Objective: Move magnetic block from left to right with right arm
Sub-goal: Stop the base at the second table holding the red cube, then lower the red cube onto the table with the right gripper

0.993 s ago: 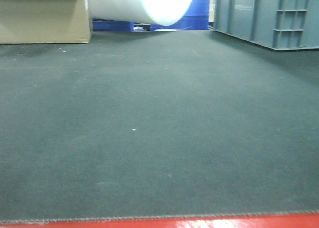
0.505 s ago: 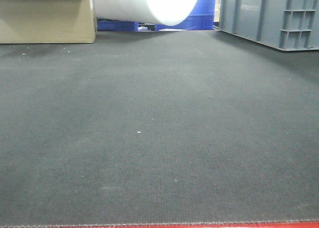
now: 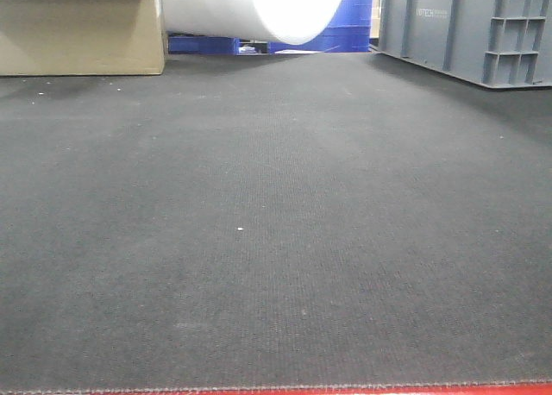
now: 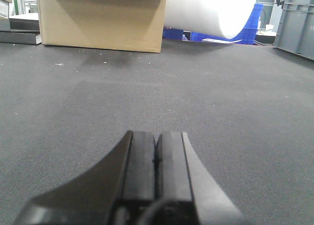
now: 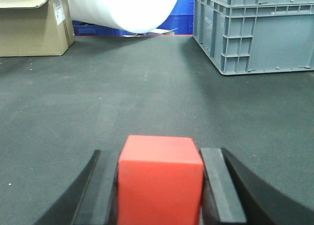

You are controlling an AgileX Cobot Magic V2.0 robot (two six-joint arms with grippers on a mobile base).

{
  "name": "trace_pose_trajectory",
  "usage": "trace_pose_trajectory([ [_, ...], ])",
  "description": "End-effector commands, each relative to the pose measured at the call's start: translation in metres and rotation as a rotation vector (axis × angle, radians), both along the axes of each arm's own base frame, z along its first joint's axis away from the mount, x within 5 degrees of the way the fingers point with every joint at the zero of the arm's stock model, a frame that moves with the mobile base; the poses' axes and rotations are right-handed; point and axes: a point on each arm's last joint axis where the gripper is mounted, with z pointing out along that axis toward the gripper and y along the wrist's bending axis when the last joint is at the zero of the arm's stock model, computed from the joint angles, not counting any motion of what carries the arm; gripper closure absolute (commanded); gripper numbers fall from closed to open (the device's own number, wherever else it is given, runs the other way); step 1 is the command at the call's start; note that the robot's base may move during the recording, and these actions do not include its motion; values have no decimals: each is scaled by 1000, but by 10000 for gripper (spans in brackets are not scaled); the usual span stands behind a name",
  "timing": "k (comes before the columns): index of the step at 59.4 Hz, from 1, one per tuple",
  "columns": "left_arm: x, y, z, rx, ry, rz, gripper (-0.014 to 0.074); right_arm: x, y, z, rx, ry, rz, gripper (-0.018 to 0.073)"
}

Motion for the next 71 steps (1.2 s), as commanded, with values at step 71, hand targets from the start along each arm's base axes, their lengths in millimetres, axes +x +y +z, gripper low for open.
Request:
trace_pose_trajectory([
  [71,-1,0,6,-10,-93,0,713,266,202,34,-202,694,471,386],
])
